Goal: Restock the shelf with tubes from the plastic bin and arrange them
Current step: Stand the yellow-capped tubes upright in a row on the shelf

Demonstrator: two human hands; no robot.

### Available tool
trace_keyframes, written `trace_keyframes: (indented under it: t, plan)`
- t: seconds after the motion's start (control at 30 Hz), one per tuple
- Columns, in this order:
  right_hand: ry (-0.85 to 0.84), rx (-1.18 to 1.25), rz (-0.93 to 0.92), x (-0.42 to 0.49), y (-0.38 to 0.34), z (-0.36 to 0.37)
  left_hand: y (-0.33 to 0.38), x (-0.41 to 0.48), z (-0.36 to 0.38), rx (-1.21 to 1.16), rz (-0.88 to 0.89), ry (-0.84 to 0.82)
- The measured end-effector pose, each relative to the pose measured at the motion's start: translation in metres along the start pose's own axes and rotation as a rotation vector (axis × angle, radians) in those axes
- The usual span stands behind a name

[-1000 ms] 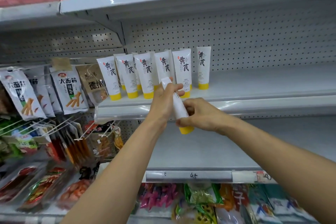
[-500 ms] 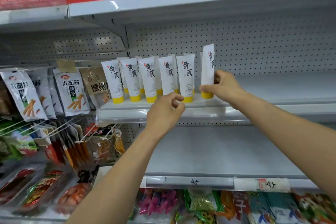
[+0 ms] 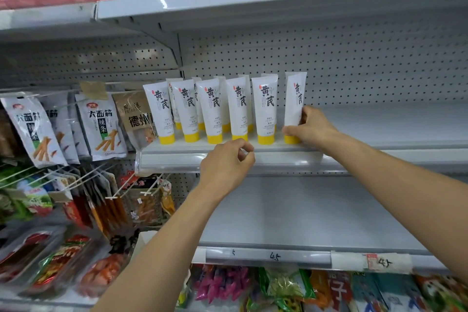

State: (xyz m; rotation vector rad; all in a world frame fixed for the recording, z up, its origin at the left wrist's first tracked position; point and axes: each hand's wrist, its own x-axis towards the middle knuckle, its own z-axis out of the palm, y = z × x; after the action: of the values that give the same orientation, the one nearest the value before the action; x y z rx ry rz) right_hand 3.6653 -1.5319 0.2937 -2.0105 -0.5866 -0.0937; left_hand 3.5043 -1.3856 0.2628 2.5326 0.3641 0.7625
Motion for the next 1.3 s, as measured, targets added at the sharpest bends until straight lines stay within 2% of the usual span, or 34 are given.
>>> trace_keyframes:
  t: [0.13,0.23,0.3,0.37,0.53,0.7,0.83,0.97,1.13,1.23,1.3]
  plan:
    - [-0.005,-0.051,0.021,-0.006,-0.004,0.0,-0.002,-0.002,0.002,0.007,-0.002,-0.016]
    - [0.125,-0.063,0.019,-0.024,-0.004,0.0,-0.01,-0.005,0.002,-0.016,0.006,-0.008]
    - [0.263,-0.118,-0.069,-0.041,0.0,0.003,-0.017,-0.01,0.002,-0.024,0.007,-0.01]
    - [0.314,-0.179,-0.187,-0.059,0.004,0.009,-0.024,-0.016,0.004,-0.041,0.009,-0.021]
    - [0.227,-0.391,-0.408,-0.104,0.012,0.042,-0.046,-0.039,0.014,-0.056,0.008,-0.092]
    - [0.009,-0.467,-0.424,-0.148,0.03,0.102,-0.108,-0.073,0.02,-0.091,-0.107,-0.174]
    - [-0.281,-0.456,-0.326,-0.18,0.068,0.171,-0.185,-0.117,0.043,-0.058,-0.269,-0.339]
    - [-0.56,-0.4,-0.127,-0.207,0.124,0.251,-0.262,-0.168,0.079,-0.067,-0.481,-0.517]
    - [-0.863,-0.406,0.178,-0.25,0.209,0.346,-0.344,-0.234,0.137,-0.155,-0.74,-0.628]
    - [-0.959,-0.456,0.265,-0.269,0.257,0.39,-0.374,-0.265,0.178,-0.143,-0.837,-0.677]
    - [-0.962,-0.501,0.313,-0.276,0.285,0.416,-0.393,-0.28,0.207,-0.077,-0.825,-0.734]
